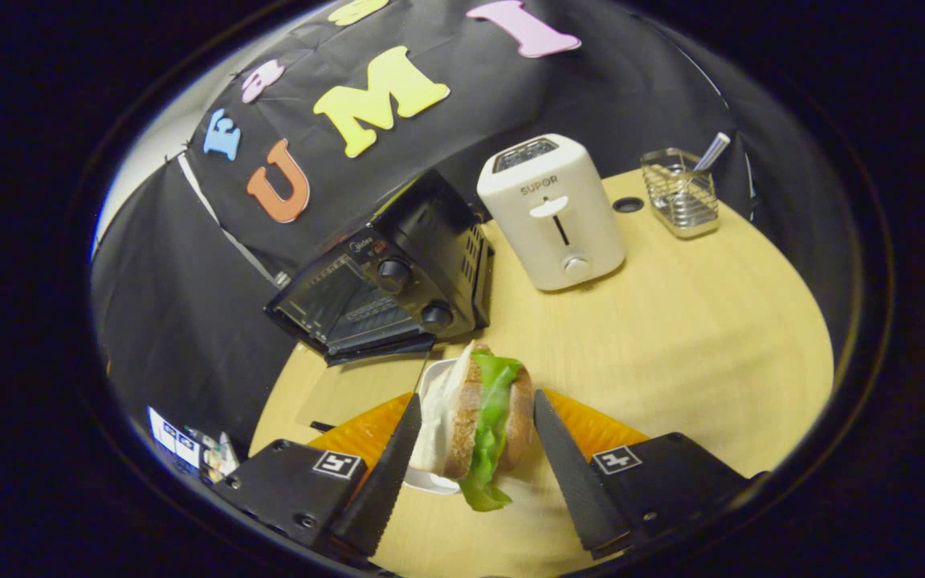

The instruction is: Open the electric oven with the left hand, put the food in, and close the electric oven.

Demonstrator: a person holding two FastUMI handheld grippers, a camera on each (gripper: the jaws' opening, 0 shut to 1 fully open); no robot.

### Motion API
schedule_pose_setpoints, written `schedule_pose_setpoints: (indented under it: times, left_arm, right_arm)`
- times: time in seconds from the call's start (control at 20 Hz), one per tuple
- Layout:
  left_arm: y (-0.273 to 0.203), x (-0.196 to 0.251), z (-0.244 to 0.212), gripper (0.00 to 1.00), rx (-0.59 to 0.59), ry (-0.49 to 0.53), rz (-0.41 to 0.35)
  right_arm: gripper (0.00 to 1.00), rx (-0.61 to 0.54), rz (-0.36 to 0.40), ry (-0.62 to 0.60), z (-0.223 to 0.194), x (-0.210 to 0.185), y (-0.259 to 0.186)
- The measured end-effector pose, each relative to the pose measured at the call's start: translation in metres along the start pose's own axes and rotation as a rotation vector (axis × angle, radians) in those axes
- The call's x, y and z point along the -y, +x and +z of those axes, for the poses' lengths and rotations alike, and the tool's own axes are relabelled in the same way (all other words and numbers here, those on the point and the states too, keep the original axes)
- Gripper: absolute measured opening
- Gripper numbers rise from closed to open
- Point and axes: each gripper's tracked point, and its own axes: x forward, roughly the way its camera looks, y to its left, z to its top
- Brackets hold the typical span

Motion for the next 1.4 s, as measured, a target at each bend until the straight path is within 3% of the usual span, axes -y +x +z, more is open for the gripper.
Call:
schedule_pose_setpoints:
  times: [0.05, 0.1, 0.2, 0.35, 0.4, 0.45, 0.7, 0.85, 1.1, 1.4]
  left_arm:
    - [-0.001, 0.000, 0.000, 0.96, -0.006, -0.007, 0.016]
    - [-0.001, 0.003, -0.001, 0.96, -0.014, -0.012, 0.033]
    - [-0.003, 0.005, -0.003, 0.95, -0.034, -0.030, 0.057]
    - [-0.008, 0.010, -0.008, 0.96, -0.043, -0.034, 0.047]
    - [-0.009, 0.008, -0.008, 0.96, -0.039, -0.029, 0.036]
    - [-0.009, 0.006, -0.007, 0.95, -0.033, -0.021, 0.023]
    - [-0.016, -0.019, -0.007, 0.96, 0.000, 0.033, -0.001]
    - [-0.018, -0.022, -0.013, 0.95, 0.022, 0.089, -0.038]
    - [-0.024, -0.028, -0.027, 0.95, 0.030, 0.139, -0.118]
    - [-0.023, -0.067, -0.051, 0.96, -0.023, 0.164, -0.115]
  right_arm:
    - [0.82, -0.010, 0.012, 0.033, -0.002, 0.004, 0.004]
    - [0.63, -0.007, 0.030, 0.077, 0.002, 0.003, 0.004]
    - [0.53, -0.007, 0.054, 0.123, 0.003, -0.001, 0.000]
    - [0.32, 0.019, 0.052, 0.089, 0.010, -0.012, -0.009]
    - [0.31, 0.036, 0.058, 0.084, 0.014, -0.021, -0.013]
    - [0.39, 0.051, 0.057, 0.088, 0.019, -0.028, -0.016]
    - [0.39, 0.223, 0.076, 0.144, 0.048, -0.094, -0.050]
    - [0.39, 0.326, 0.105, 0.208, 0.053, -0.139, -0.049]
    - [0.39, 0.421, 0.118, 0.329, 0.034, -0.189, 0.001]
    - [0.39, 0.462, 0.093, 0.450, 0.009, -0.224, 0.083]
